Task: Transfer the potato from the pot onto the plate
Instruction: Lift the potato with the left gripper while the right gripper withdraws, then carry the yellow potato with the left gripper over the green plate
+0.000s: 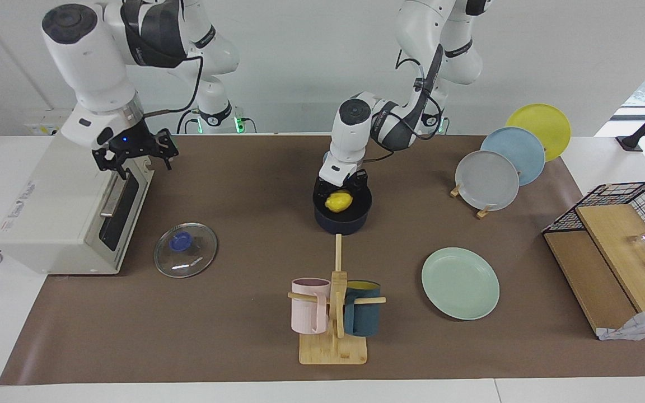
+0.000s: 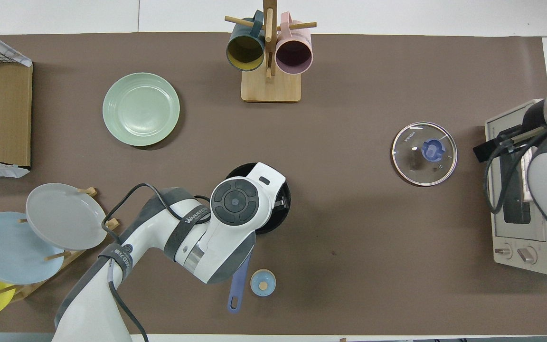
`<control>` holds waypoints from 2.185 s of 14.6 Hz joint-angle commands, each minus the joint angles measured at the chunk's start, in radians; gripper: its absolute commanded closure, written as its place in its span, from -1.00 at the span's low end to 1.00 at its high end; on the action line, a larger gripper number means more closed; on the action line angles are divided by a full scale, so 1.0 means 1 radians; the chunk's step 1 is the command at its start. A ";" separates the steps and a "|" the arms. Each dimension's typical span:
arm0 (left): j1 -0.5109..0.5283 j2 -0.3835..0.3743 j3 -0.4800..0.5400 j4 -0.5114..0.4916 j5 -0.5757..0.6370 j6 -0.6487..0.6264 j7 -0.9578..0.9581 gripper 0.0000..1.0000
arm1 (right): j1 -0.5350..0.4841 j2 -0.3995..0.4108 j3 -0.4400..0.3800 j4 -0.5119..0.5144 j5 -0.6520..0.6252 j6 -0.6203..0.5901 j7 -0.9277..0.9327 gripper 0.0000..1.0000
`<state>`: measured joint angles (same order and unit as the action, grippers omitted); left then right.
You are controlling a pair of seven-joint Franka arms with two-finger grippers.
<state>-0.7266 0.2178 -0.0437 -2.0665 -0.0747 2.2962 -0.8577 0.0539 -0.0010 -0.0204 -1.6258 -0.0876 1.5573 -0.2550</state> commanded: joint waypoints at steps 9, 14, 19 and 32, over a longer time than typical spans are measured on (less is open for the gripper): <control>-0.011 0.008 0.019 -0.001 -0.019 0.011 0.005 1.00 | -0.031 -0.063 0.000 -0.002 0.016 -0.131 0.129 -1.00; -0.007 -0.026 0.025 0.064 -0.017 -0.088 0.011 1.00 | -0.039 -0.054 -0.018 0.001 0.026 -0.094 0.125 -1.00; 0.024 -0.064 0.031 0.173 -0.017 -0.233 0.063 1.00 | -0.051 -0.048 -0.020 0.014 0.028 -0.080 0.126 -1.00; 0.442 0.126 0.030 0.580 -0.011 -0.439 0.385 1.00 | -0.055 -0.048 -0.020 0.015 0.045 -0.066 0.128 -1.00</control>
<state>-0.3369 0.2602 -0.0060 -1.5769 -0.0760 1.8744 -0.4918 0.0102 -0.0373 -0.0464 -1.5987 -0.0598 1.4748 -0.1406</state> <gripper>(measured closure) 0.247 0.000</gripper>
